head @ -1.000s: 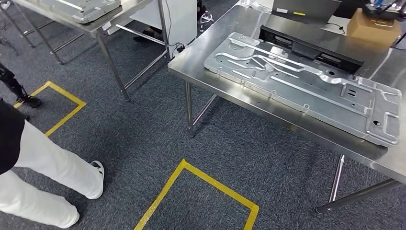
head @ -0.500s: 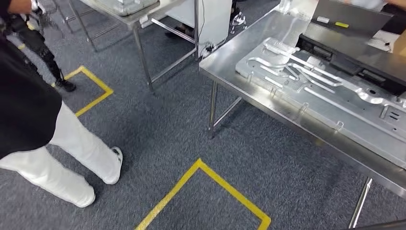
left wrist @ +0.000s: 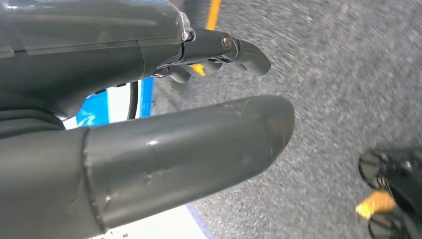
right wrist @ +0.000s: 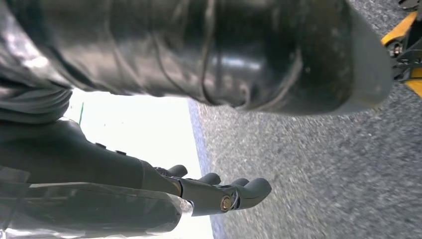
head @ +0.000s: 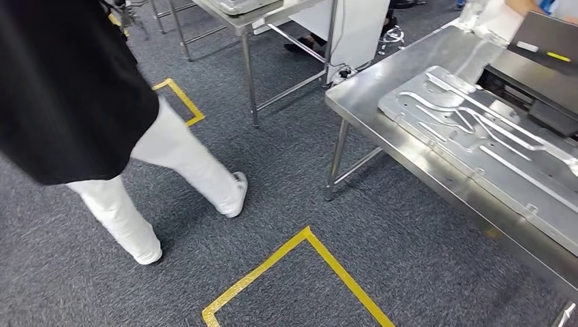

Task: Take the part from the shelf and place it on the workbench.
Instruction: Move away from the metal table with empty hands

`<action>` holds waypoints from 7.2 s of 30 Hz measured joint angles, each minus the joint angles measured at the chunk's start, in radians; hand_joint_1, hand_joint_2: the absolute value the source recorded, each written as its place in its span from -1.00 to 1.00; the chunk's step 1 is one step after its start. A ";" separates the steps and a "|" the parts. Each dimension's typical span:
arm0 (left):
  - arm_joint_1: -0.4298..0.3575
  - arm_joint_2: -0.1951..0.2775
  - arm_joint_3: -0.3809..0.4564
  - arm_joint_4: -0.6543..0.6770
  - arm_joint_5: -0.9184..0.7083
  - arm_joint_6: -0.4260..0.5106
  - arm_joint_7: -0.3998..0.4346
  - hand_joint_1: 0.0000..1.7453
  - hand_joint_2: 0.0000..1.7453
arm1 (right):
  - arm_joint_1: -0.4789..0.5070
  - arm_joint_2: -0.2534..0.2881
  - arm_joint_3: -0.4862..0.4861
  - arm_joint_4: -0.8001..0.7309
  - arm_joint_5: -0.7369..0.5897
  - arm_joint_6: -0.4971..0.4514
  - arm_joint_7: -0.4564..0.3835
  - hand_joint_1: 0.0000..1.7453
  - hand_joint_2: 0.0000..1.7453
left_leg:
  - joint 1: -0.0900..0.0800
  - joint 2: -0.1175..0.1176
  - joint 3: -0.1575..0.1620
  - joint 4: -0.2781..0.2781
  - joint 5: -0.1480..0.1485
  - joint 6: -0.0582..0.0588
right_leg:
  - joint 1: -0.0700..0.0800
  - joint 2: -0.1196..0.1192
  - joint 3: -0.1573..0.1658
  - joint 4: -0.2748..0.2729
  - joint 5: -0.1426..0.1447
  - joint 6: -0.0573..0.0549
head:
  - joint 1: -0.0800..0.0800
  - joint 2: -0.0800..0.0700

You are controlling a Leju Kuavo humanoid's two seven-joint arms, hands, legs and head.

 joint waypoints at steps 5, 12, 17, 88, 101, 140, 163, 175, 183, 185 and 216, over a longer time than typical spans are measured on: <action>0.037 0.014 -0.032 0.000 -0.004 -0.026 -0.035 -1.00 -1.00 | -0.007 -0.003 0.000 0.000 0.002 -0.008 -0.021 -1.00 -1.00 | 0.005 -0.038 0.005 -0.016 0.011 0.031 | -0.003 0.038 -0.011 0.050 -0.046 0.025 | 0.000 0.000; 0.057 0.016 -0.035 0.000 0.011 -0.024 -0.042 -1.00 -1.00 | 0.000 -0.008 0.000 0.000 0.000 -0.021 -0.054 -1.00 -1.00 | 0.004 -0.118 -0.001 -0.009 0.014 0.037 | -0.011 0.102 -0.082 0.173 -0.054 0.024 | 0.000 0.000; 0.066 0.015 -0.035 0.000 0.015 -0.025 -0.044 -1.00 -1.00 | -0.002 -0.010 0.000 0.001 -0.002 -0.020 -0.062 -1.00 -1.00 | 0.004 -0.173 -0.016 0.001 0.015 0.009 | -0.009 0.148 -0.018 0.019 0.001 0.012 | 0.000 0.000; 0.050 -0.018 0.034 -0.009 0.123 0.165 -0.149 -1.00 -1.00 | 0.006 -0.021 -0.015 0.005 0.001 -0.033 -0.080 -1.00 -1.00 | 0.009 -0.051 -0.105 0.207 -0.067 -0.023 | -0.002 0.031 -0.014 0.006 0.007 -0.019 | -0.003 0.000; -0.025 -0.076 0.105 -0.016 0.166 0.428 -0.273 -1.00 -1.00 | 0.006 -0.009 -0.048 0.006 -0.010 -0.060 -0.107 -1.00 -1.00 | -0.002 -0.076 0.006 -0.018 0.018 0.034 | -0.006 0.088 -0.143 0.302 -0.142 0.025 | -0.001 0.000; -0.041 -0.066 0.154 -0.015 0.179 0.456 -0.232 -1.00 -1.00 | 0.002 -0.003 -0.067 0.005 0.001 -0.055 -0.121 -1.00 -1.00 | 0.000 -0.169 -0.005 0.000 0.011 0.000 | -0.012 0.144 -0.041 0.032 0.010 0.008 | -0.003 0.000; -0.041 -0.075 0.150 -0.015 0.164 0.462 -0.243 -1.00 -1.00 | -0.001 -0.012 -0.097 0.005 0.001 -0.060 -0.126 -1.00 -1.00 | -0.005 -0.093 0.001 -0.008 0.021 0.041 | -0.008 0.088 -0.141 0.288 -0.124 0.025 | -0.003 0.000; -0.043 -0.076 0.151 -0.014 0.171 0.465 -0.223 -1.00 -1.00 | 0.000 -0.015 -0.097 0.005 0.014 -0.058 -0.127 -1.00 -1.00 | -0.004 -0.082 -0.079 0.151 -0.069 -0.010 | -0.012 0.090 -0.033 0.012 0.022 -0.022 | -0.007 0.000; -0.046 -0.068 0.151 -0.014 0.171 0.472 -0.191 -1.00 -1.00 | 0.001 -0.016 -0.097 0.005 0.021 -0.055 -0.127 -1.00 -1.00 | 0.002 0.004 -0.019 0.021 0.021 -0.011 | -0.006 -0.004 -0.011 0.019 -0.004 -0.004 | -0.007 0.000; -0.044 -0.068 0.151 -0.014 0.162 0.470 -0.215 -1.00 -1.00 | -0.003 -0.015 -0.097 0.005 0.014 -0.057 -0.126 -1.00 -1.00 | -0.003 -0.001 -0.017 0.008 0.021 0.001 | -0.002 -0.019 -0.005 0.016 -0.006 0.005 | -0.007 0.000; -0.035 -0.086 0.150 -0.014 0.176 0.455 -0.232 -1.00 -1.00 | -0.004 -0.011 -0.125 0.005 -0.017 -0.094 -0.129 -1.00 -1.00 | -0.005 -0.042 -0.001 0.000 0.006 0.008 | -0.007 0.032 -0.017 0.015 0.006 0.010 | -0.010 0.000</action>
